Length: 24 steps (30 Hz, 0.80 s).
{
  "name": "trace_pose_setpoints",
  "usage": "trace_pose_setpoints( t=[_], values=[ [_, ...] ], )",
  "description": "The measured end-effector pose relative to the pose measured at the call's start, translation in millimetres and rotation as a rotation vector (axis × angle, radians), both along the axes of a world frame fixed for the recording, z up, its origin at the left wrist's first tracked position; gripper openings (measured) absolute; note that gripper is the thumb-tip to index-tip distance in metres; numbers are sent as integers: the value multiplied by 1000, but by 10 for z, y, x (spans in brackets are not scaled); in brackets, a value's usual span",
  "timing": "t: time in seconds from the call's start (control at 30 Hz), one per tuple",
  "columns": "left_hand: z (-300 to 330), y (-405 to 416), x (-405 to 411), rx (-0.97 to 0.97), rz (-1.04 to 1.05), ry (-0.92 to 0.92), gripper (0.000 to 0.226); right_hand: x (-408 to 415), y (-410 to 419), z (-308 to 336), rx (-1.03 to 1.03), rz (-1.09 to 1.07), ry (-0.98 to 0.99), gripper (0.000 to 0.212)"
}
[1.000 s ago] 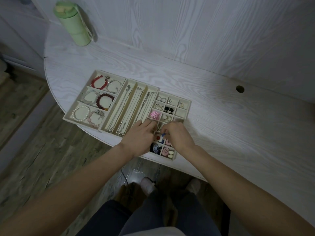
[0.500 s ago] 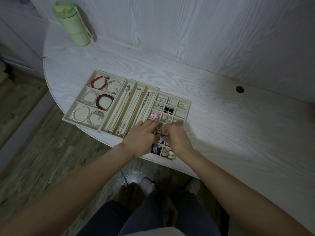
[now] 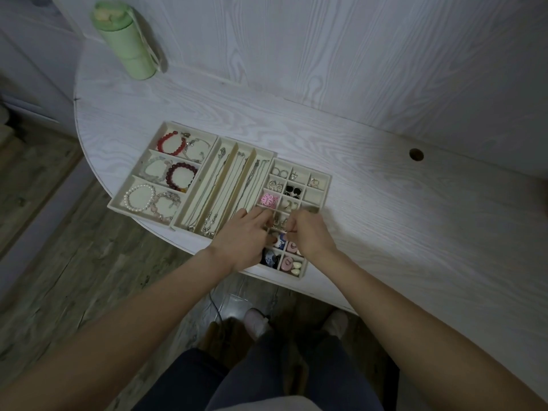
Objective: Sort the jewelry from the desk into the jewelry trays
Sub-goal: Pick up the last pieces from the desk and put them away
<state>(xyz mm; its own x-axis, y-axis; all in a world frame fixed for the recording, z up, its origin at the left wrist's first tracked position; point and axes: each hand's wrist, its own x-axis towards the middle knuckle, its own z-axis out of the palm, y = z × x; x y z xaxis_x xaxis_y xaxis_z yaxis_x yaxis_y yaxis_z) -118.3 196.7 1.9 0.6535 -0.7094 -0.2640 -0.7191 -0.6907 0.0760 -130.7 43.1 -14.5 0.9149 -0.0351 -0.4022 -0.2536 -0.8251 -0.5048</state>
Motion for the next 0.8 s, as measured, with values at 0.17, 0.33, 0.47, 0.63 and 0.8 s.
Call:
trace_pose_setpoints(
  t=[0.17,0.33,0.47,0.63,0.8],
  values=[
    [17,14,15,-4,16,15,34,-19,12,-37,35,-52,21,9],
    [87,36,32,-21,18,38,35,-3,2,-35,118,-130,41,10],
    [59,25,29,16,15,21,35,10,13,-32,80,-100,35,4],
    [-3,9,21,4,6,24,36,21,36,-2,47,-68,23,9],
    [-94,-8,7,-68,22,71,35,48,40,-29,9,-51,27,9]
  ],
)
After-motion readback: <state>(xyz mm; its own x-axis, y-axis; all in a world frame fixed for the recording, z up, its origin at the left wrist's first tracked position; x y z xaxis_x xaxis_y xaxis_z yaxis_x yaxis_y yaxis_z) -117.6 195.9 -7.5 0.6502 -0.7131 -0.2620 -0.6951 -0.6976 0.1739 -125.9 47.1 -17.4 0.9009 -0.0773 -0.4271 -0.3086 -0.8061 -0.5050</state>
